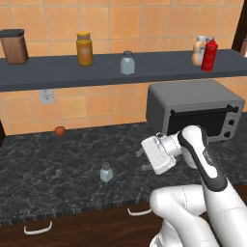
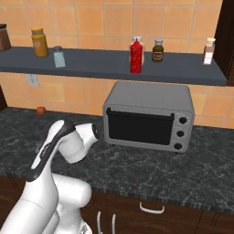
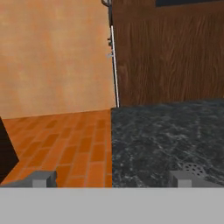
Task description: Put the shaker and condiment bottle from the counter next to their counterparts in the cabinet.
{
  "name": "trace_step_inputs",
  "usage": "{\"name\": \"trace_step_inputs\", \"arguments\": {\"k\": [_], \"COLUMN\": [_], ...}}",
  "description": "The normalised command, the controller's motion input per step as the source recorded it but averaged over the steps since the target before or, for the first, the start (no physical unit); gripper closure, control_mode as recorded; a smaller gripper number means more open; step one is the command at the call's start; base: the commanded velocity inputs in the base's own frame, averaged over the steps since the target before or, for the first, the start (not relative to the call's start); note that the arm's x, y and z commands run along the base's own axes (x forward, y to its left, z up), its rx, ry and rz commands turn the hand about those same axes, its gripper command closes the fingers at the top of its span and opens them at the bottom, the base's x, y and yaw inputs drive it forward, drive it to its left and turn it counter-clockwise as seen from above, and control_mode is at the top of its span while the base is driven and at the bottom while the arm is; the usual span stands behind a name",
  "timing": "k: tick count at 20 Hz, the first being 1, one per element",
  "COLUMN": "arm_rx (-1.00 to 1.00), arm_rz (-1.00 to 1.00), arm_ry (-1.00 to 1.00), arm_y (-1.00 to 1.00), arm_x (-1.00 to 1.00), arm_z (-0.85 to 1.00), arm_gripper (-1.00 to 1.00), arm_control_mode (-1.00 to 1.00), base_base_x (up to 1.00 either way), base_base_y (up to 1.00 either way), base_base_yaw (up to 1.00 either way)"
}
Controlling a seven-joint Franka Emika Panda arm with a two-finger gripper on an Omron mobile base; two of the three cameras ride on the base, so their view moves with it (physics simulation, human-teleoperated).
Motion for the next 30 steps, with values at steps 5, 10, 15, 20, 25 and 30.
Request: {"name": "trace_step_inputs", "arguments": {"k": [5,10,15,20,25,30], "arm_rx": [0.00,0.00,0.00,0.02,0.00,0.00], "arm_rz": [0.00,0.00,-0.01,-0.07,-0.13,-0.09], "arm_ry": [-0.06,-0.11,-0.08,-0.02,0.00,0.00], "arm_y": [0.08,0.05,0.31,0.43,0.15,0.14], "arm_x": [0.29,0.27,0.16,0.30,0.71,0.44], "arm_z": [-0.71,-0.68,-0.65,-0.49,-0.55,-0.54], "arm_gripper": [-1.00,-1.00,-1.00,-1.00,-1.00,-1.00], "arm_control_mode": [-1.00,-1.00,-1.00,-1.00,-1.00,-1.00], "base_base_x": [0.00,0.00,0.00,0.00,0.00,0.00], "base_base_y": [0.00,0.00,0.00,0.00,0.00,0.00], "base_base_yaw": [0.00,0.00,0.00,0.00,0.00,0.00]}}
